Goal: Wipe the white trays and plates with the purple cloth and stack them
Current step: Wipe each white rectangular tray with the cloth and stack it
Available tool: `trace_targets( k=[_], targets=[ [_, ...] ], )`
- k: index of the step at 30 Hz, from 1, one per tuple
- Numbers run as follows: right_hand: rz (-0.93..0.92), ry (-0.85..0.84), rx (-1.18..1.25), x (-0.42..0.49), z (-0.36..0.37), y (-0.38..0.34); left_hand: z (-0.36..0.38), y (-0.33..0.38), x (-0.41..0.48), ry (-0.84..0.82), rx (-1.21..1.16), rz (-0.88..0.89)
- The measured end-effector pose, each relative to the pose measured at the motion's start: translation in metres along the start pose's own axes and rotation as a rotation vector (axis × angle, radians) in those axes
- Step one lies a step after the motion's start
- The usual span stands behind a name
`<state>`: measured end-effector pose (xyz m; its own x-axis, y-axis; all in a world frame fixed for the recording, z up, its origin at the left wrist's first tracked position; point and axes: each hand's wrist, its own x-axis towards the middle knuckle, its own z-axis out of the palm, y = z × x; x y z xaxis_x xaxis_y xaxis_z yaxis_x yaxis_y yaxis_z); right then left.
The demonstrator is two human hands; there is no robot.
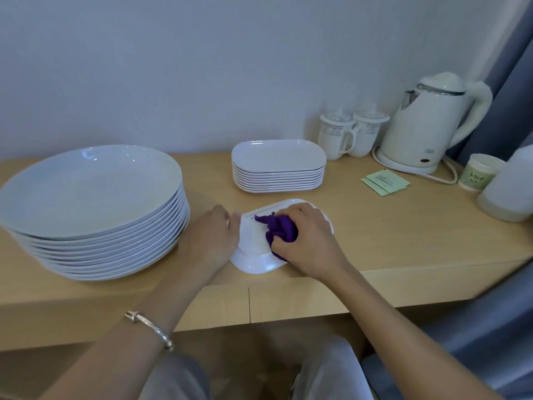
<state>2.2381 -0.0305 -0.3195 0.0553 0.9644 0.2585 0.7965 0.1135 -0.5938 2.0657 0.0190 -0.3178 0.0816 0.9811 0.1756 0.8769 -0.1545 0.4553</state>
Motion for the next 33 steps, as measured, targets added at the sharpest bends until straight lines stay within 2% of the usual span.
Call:
trace_targets(
  k=[3,6,11,16,18,21,23,27,28,31,33],
  targets=[
    [0.021,0.053,0.032,-0.001,0.010,-0.005,0.016,0.001,-0.007,0.062,-0.015,0.125],
    [-0.031,0.110,0.054,-0.004,0.023,-0.013,0.028,0.003,-0.008,-0.022,0.010,0.212],
    [-0.153,0.017,-0.034,0.000,0.009,0.003,0.030,-0.013,0.006,-0.036,0.157,0.310],
    [0.184,0.173,0.035,0.017,-0.016,0.031,0.037,-0.011,0.003,-0.007,0.157,0.368],
    [0.044,0.143,-0.017,0.013,0.006,0.012,0.035,-0.008,0.002,-0.016,0.153,0.367],
    [-0.158,0.052,0.034,0.003,0.020,-0.014,0.032,-0.007,0.001,-0.030,0.118,0.363],
    [-0.098,0.052,0.037,0.010,0.004,-0.002,0.031,-0.008,0.000,-0.009,0.093,0.363],
    [0.294,0.139,0.292,0.021,-0.028,0.032,0.030,-0.009,0.000,-0.039,0.092,0.379],
    [0.257,0.149,0.244,0.020,-0.023,0.029,0.030,-0.008,-0.001,-0.048,0.096,0.383],
    [-0.123,-0.001,0.013,0.015,0.005,0.000,0.029,-0.008,0.000,-0.056,0.079,0.409],
    [-0.140,-0.109,-0.015,0.020,0.005,-0.008,0.028,-0.009,-0.001,-0.042,0.053,0.432]
  ],
)
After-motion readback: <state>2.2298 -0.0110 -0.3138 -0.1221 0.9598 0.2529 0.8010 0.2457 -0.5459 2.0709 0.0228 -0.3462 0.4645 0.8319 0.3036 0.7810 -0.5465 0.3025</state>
